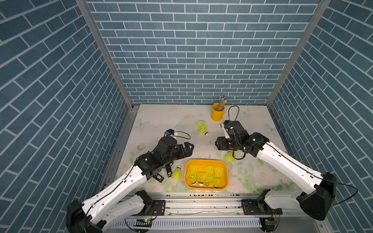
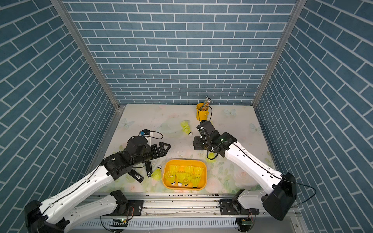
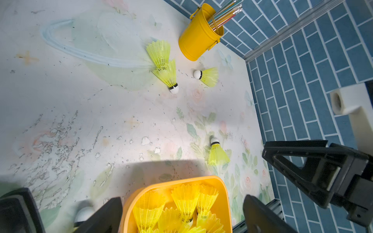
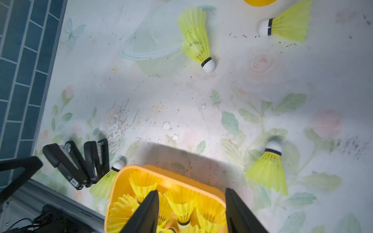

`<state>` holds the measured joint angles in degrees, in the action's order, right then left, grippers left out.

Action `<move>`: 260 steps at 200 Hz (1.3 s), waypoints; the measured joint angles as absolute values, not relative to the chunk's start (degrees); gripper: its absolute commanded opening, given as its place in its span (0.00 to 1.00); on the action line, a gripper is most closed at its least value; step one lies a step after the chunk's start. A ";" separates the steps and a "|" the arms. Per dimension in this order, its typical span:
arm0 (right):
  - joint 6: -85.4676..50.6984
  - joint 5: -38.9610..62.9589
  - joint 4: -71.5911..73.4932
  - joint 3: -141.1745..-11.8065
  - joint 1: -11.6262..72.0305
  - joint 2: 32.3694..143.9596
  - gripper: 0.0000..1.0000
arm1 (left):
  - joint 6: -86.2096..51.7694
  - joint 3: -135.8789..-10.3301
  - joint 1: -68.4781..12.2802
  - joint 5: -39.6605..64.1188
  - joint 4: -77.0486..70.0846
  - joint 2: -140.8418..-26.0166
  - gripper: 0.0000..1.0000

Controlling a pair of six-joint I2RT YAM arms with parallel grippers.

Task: Put the shuttlecocks into the storage box
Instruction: Pick up the shuttlecock at the center of the board.

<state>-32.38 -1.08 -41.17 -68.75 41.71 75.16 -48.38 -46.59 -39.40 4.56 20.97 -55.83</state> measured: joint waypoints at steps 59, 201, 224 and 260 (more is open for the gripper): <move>-19.66 2.31 -36.67 -70.24 33.52 81.91 0.56 | -45.58 -46.59 -31.90 10.02 14.96 -63.05 1.00; -0.89 2.72 -24.80 -79.09 30.30 105.47 0.57 | -41.69 -48.95 -30.61 14.68 3.66 -83.61 0.98; 0.38 4.60 -24.43 -81.76 30.30 109.56 0.57 | -41.45 -49.82 -30.37 14.90 1.63 -86.37 0.97; 1.43 7.64 -24.95 -85.27 30.30 115.44 0.59 | -41.30 -50.24 -29.74 14.92 -0.73 -89.54 0.97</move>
